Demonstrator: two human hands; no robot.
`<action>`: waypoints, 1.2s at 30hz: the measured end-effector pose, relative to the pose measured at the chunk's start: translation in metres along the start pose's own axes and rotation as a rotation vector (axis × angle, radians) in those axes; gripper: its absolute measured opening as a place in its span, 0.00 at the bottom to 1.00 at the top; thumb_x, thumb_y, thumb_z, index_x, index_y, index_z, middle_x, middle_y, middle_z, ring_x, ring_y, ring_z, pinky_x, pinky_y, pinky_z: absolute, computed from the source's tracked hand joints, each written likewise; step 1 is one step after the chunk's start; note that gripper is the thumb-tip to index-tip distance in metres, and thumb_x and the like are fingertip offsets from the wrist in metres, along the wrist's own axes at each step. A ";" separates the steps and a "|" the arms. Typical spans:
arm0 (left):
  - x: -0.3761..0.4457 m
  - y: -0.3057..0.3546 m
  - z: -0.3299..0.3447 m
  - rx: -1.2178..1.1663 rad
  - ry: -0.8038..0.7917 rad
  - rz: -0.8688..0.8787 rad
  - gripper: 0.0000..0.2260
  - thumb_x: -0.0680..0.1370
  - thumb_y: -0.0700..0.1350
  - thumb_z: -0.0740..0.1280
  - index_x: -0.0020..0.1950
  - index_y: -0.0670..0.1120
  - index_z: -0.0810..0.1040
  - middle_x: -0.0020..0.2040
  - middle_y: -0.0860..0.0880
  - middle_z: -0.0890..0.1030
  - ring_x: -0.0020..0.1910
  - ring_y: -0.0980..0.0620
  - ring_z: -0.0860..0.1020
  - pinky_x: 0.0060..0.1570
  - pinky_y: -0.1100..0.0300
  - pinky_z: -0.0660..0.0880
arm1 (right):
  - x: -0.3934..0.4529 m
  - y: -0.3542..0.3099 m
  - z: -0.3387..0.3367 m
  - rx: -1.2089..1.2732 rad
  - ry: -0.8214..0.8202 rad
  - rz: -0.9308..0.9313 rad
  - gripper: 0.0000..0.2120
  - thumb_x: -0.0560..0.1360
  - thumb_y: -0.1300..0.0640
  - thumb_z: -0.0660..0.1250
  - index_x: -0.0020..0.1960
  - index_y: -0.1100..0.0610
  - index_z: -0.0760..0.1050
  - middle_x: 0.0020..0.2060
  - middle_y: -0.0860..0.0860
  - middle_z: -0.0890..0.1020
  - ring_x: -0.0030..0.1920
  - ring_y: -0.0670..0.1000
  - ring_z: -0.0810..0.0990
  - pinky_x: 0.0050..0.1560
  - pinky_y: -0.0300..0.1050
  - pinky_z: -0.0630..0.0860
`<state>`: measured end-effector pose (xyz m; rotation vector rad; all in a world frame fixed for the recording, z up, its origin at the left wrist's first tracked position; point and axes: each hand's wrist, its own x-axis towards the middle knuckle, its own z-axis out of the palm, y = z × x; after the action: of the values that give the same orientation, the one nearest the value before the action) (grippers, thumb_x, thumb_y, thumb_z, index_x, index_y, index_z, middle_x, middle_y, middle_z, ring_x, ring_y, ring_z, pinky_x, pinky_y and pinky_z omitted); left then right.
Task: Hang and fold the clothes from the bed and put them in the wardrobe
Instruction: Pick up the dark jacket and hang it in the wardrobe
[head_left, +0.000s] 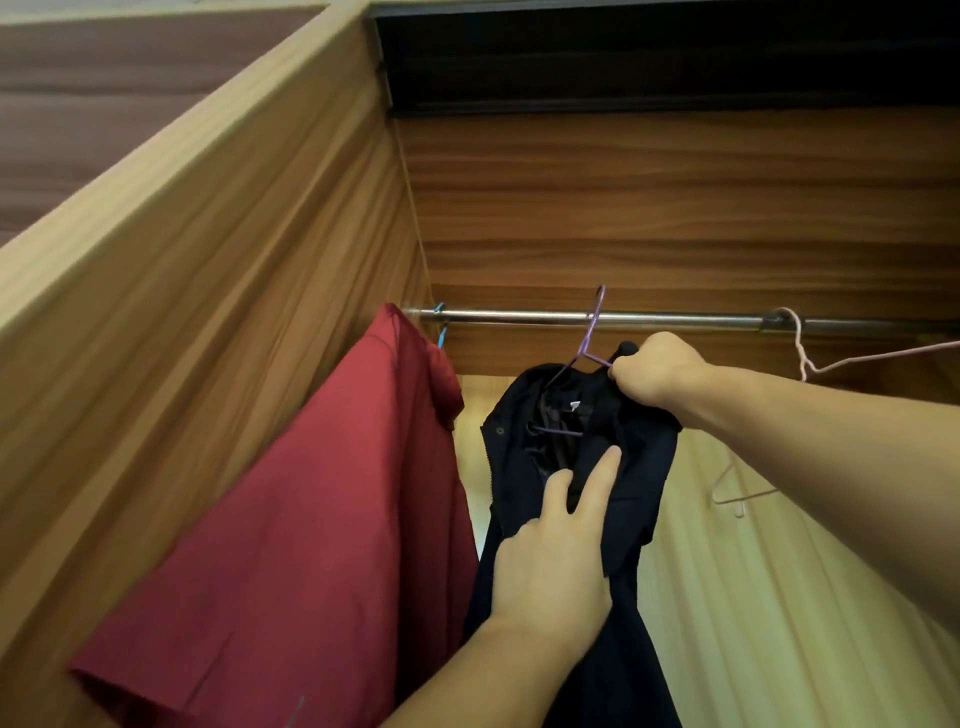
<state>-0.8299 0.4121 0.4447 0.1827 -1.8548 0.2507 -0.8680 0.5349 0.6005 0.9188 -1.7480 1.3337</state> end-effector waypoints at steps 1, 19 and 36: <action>0.004 -0.004 -0.001 0.007 0.006 -0.002 0.48 0.75 0.43 0.69 0.71 0.67 0.30 0.75 0.52 0.54 0.41 0.47 0.75 0.35 0.57 0.66 | 0.003 -0.003 0.002 0.004 0.011 -0.002 0.06 0.76 0.58 0.62 0.47 0.60 0.73 0.41 0.57 0.76 0.33 0.55 0.74 0.24 0.39 0.65; 0.023 -0.019 0.019 -0.101 -0.024 -0.078 0.46 0.75 0.42 0.68 0.73 0.66 0.35 0.73 0.52 0.57 0.47 0.45 0.79 0.39 0.55 0.69 | 0.036 -0.015 0.039 -0.129 -0.064 0.018 0.12 0.78 0.57 0.61 0.38 0.62 0.70 0.35 0.58 0.75 0.33 0.57 0.76 0.36 0.47 0.74; -0.012 -0.001 0.033 -0.458 0.050 -0.275 0.46 0.74 0.49 0.70 0.70 0.71 0.35 0.68 0.59 0.65 0.50 0.54 0.75 0.47 0.58 0.75 | 0.015 0.002 0.046 0.017 -0.184 0.013 0.11 0.74 0.52 0.64 0.48 0.60 0.77 0.42 0.55 0.80 0.35 0.54 0.79 0.28 0.38 0.70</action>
<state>-0.8569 0.4022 0.4241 0.1094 -1.7636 -0.3554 -0.8833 0.4890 0.6046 1.0704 -1.8863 1.3084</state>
